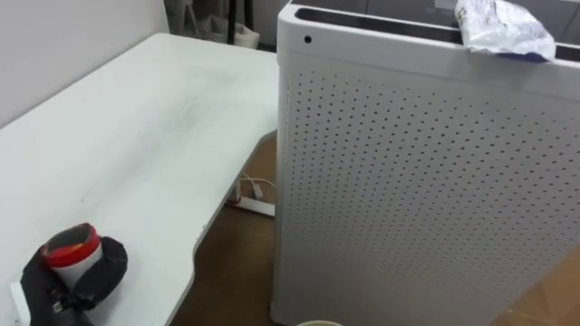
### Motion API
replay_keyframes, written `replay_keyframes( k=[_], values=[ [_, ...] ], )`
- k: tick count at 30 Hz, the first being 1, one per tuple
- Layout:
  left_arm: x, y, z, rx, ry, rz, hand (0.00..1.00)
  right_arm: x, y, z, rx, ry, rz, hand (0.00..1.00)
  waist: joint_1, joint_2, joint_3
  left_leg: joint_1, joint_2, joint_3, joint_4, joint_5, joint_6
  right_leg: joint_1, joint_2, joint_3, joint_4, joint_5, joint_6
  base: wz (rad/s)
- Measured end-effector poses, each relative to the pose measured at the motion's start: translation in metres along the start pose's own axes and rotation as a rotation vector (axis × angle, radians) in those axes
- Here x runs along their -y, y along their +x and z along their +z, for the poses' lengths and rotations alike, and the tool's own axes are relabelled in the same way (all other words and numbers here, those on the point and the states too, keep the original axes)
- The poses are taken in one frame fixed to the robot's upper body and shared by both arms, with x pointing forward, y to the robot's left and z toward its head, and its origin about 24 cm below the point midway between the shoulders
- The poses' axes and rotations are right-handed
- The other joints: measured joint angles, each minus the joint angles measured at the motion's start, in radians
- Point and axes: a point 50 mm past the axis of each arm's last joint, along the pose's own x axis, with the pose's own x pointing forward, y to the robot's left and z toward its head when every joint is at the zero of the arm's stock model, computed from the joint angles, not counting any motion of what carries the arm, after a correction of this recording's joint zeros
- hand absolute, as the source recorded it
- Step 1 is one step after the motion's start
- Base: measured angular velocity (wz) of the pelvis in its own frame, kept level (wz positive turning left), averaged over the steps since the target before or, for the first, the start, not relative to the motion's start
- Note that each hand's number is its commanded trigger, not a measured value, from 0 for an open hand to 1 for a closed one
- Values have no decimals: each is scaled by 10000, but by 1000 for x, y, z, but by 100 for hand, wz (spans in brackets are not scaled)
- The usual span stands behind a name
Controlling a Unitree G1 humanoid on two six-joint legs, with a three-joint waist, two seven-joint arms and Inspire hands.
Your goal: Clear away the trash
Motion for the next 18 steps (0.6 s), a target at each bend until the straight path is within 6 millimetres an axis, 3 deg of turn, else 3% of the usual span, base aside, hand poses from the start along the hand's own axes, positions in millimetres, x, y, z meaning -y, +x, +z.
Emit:
replay_keyframes(
  k=[10, 16, 18],
  values=[
    [11, 2, 9, 198, 3, -884, 100, -2, 1, 5, 187, -272, 42, 100, -64, -4, -20, -505, 1, 80, 178, 45, 52, -395, -29, 6, 33, 76, 7, 2],
    [51, -20, 15, 245, -142, -3757, 100, -3, 5, 14, 419, -338, 88, 100, -113, 130, 4, -1164, 2, 66, 462, 55, 66, -869, -28, -67, 30, 247, 2, 2],
    [64, -29, 16, 184, -93, -4958, 100, -2, 7, 19, 503, -431, 109, 100, -325, 283, 73, -1265, 6, 76, 477, 70, 90, -958, -29, -74, 31, 277, -6, 0]
  ],
)
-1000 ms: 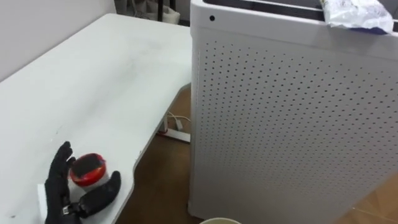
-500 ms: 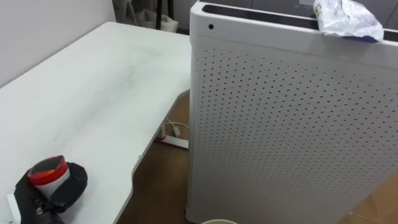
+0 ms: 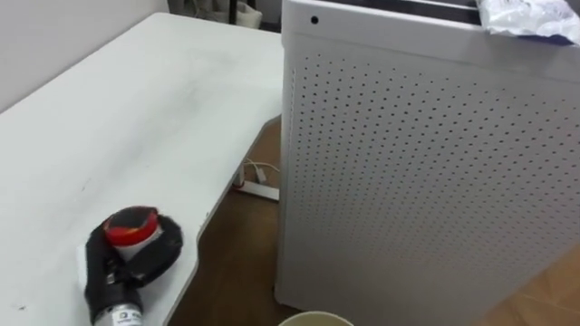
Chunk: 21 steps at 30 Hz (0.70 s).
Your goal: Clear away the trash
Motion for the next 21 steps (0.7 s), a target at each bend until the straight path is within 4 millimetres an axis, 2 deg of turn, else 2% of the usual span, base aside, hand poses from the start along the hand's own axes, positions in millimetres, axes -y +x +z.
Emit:
replay_keyframes(
  k=[3, 6, 10, 12, 16, 21],
  values=[
    [25, -4, 5, -3, -88, -1900, 100, 0, 3, 8, 208, -70, 8, 100, -212, 128, -4, -354, 23, 117, 35, 30, 18, -453, -16, 67, 126, 39, -35, -7],
    [53, -15, -1, -375, 6, -3951, 100, -1, 6, 15, 382, -163, 103, 100, -403, 161, -18, -462, 51, 371, 32, 33, 19, -707, -5, 297, 205, 49, -47, -24],
    [71, -25, -7, -853, 264, -6053, 100, -1, 12, 31, 780, -319, 221, 100, -783, 207, 13, -507, 102, 802, 0, 32, 19, -1025, 23, 705, 336, 60, -55, -30],
    [77, -25, -5, -795, 374, -6723, 100, 0, 13, 36, 899, -348, 184, 100, -835, 247, 35, -625, 190, 919, 1, 32, 19, -1194, 57, 785, 333, 121, -82, -18],
    [84, -24, -1, -640, 373, -7422, 100, 1, 15, 44, 1094, -390, 81, 100, -874, 382, 127, -747, 206, 1062, 0, 32, 19, -1405, 112, 905, 345, 176, -115, -13],
    [86, -25, 0, -628, 387, -7901, 100, 1, 17, 51, 1320, -323, 85, 100, -925, 475, 123, -888, 236, 1236, -2, 32, 19, -1688, 150, 1110, 402, 207, -124, -11]
  ],
)
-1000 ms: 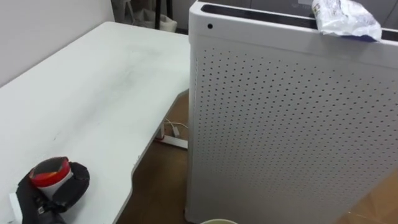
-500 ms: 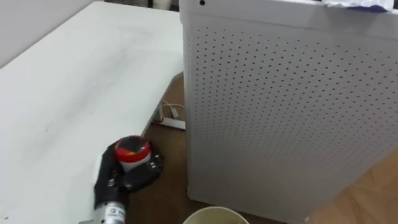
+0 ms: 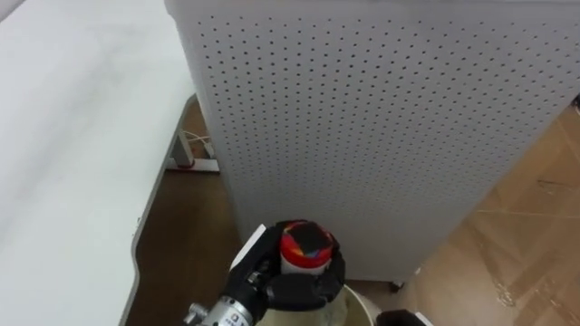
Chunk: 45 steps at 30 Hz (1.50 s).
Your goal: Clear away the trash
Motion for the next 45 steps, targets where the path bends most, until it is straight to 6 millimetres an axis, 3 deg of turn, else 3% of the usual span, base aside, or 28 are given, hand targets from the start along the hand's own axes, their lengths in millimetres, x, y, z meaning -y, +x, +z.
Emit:
replay_keyframes(
  k=[5, 6, 7, 11, 15, 28, 31, 34, 40, 45],
  values=[
    [8, -2, -6, -309, 136, -514, 100, -1, 0, 1, 126, -219, 86, 100, -137, 13, 6, 6, -10, 8, -4, 0, 0, 11, -11, 12, -15, 0, 2, 0],
    [11, -2, -9, -445, 172, -700, 23, -1, 0, 1, 130, -270, 104, 100, -188, 34, 11, 17, -16, 8, -21, 0, 0, 15, -17, 9, -12, 0, 2, 0],
    [13, -3, -10, -500, 185, -789, 0, -1, 0, 1, 130, -276, 108, 100, -210, 44, 15, 22, -19, 9, -29, 0, 0, 15, -19, 11, -12, 0, 2, 0],
    [14, -6, -21, -991, 169, -968, 0, 0, -1, -2, 43, -329, 87, 100, -414, 139, 46, 60, -34, 9, -37, 1, 1, 35, -30, 5, 14, 2, 7, 0],
    [14, -7, -26, -1250, 491, -1074, 0, 7, -3, -7, -168, -457, -96, 100, -383, 254, 98, 63, -41, 67, -35, 8, 13, -41, -33, 106, 121, -2, 12, -3],
    [19, -6, -25, -1193, 399, -1373, 0, 7, -5, -13, -377, -436, -415, 100, -403, 189, 64, 109, -50, 265, -32, 14, 24, -169, -44, 278, 269, -7, 24, -4],
    [19, -6, -25, -1233, 619, -1423, 0, 9, -7, -17, -481, -454, -421, 100, -438, 89, 25, 183, -51, 286, -39, 14, 24, -101, -50, 279, 271, -8, 24, 0],
    [21, -3, -18, -964, 796, -1559, 0, 9, -7, -16, -467, -431, -417, 100, -450, -1, -38, 295, -54, 295, -38, 14, 24, 37, -47, 279, 205, -8, 25, 0],
    [26, -2, -2, -276, 1367, -1715, 0, 9, -8, -16, -453, -392, -333, 100, -445, 3, -68, 860, -40, 270, -200, 14, 24, 687, 1, 228, -97, 21, 59, 1],
    [25, 0, 20, 617, 3267, -1218, 0, 8, -13, -25, -526, -181, -367, 100, -428, 76, -121, 1305, -48, 269, -341, 14, 23, 1140, 27, 250, -239, 39, 79, 0]
  ],
)
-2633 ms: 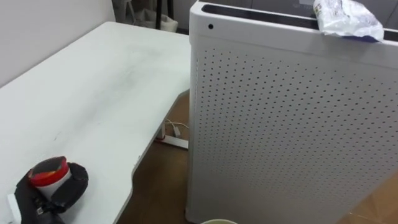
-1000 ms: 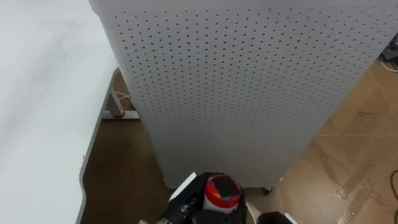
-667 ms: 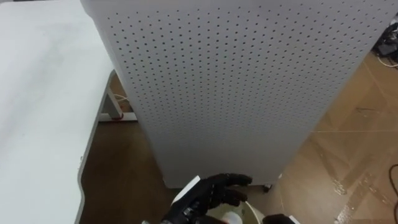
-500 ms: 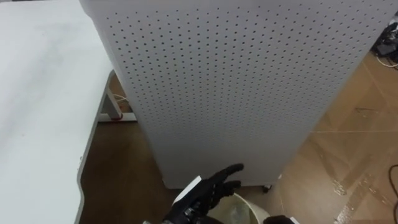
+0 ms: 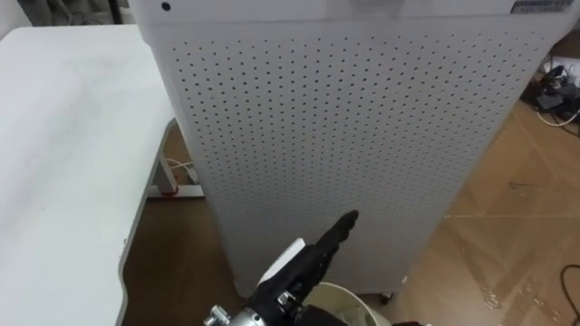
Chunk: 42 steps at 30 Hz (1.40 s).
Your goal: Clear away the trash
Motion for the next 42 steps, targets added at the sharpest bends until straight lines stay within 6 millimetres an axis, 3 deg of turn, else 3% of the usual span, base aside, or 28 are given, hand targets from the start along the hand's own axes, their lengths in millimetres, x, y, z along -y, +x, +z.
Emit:
replay_keyframes(
  k=[7, 9, 16, 18, 23, 28, 31, 33, 34, 35, 36, 37, 38, 39, 40, 42],
  values=[
    [-30, -3, 47, 1942, 3143, 2216, 0, 6, -8, -3, 374, 293, -496, 100, 11, 17, -14, 423, -16, 46, -103, -1, -1, 324, -4, 13, 16, -15, 24, -3],
    [-42, -8, 64, 2798, 3925, 3486, 0, 7, -14, -6, 496, 422, -669, 100, 34, 26, -18, 666, -1, 271, -174, -1, -1, 409, 1, 110, 40, -17, 26, -24],
    [-58, -18, 79, 3799, 5579, 5580, 0, 7, -20, -16, 289, 686, -804, 100, 231, 3, -26, 1345, 29, 863, -506, -23, -19, 406, 10, 246, 212, -1, -7, -34],
    [-70, -27, 91, 4443, 6023, 6588, 0, 8, -22, -21, 145, 745, -818, 100, 365, 6, -31, 1506, 147, 1110, -513, -62, -78, 466, 99, 235, 147, 104, -70, -36],
    [-85, -44, 110, 5816, 6327, 8532, 0, 12, -29, -32, -128, 897, -934, 100, 448, 11, -36, 1697, 289, 1125, -503, -120, -180, 612, 266, 218, 33, 170, -174, -17],
    [-80, -48, 108, 6047, 7047, 8935, 0, 12, -30, -40, -433, 944, -875, 100, 612, -86, -22, 1706, 550, 1333, -105, -321, -349, 657, 317, -266, 100, 129, -322, -16],
    [-81, -50, 107, 6115, 7096, 9151, 0, 11, -32, -47, -733, 945, -761, 100, 693, -119, 0, 1301, 961, 1355, 1373, -729, -526, 604, 430, -301, 547, -262, -466, -21],
    [-82, -51, 107, 6165, 7088, 9312, 0, 12, -33, -50, -889, 794, -711, 100, 959, -55, 19, 663, 1462, 1303, 3400, -718, -528, 665, 605, -267, 755, -486, -650, -56],
    [-82, -51, 107, 6185, 7082, 9356, 0, 13, -33, -50, -890, 788, -718, 100, 976, 4, 33, 500, 1612, 1216, 3930, -671, -523, 733, 680, -263, 776, -477, -717, -57],
    [-82, -51, 107, 6213, 7070, 9404, 0, 12, -33, -52, -949, 728, -700, 100, 941, 16, 40, 126, 1787, 902, 4876, -430, -495, 836, 758, -47, 925, -535, -856, -34],
    [-81, -52, 107, 6241, 7035, 9400, 0, 11, -34, -54, -1020, 631, -689, 100, 956, -65, 65, -282, 1733, 429, 5457, -293, -432, 929, 859, 266, 1089, -676, -927, -25],
    [-80, -52, 107, 6285, 7005, 9361, 0, 13, -35, -55, -1047, 638, -746, 100, 941, -40, 31, -434, 1639, 286, 5402, -403, -403, 932, 896, 392, 1103, -718, -977, -30],
    [-79, -52, 108, 6442, 7073, 9321, 0, 14, -35, -54, -1040, 645, -859, 100, 1011, -16, 35, -820, 1337, 98, 5045, -544, -346, 859, 931, 654, 1148, -777, -1048, -57],
    [-78, -53, 108, 6603, 7036, 9382, 0, 18, -34, -54, -1095, 555, -967, 100, 1160, -30, 37, -1237, 951, -109, 4477, -520, -379, 742, 926, 971, 1223, -804, -1045, -66],
    [-78, -53, 109, 6649, 7011, 9453, 0, 18, -34, -54, -1117, 535, -1013, 100, 1225, -29, 36, -1445, 742, -277, 4109, -468, -418, 728, 916, 1027, 1228, -808, -1056, -62],
    [-78, -55, 109, 6761, 7077, 9619, 0, 17, -35, -57, -1254, 565, -1089, 100, 1269, -22, 25, -1819, 311, -848, 2057, 109, -450, 723, 945, 1050, 1281, -930, -1057, -43]
  ],
)
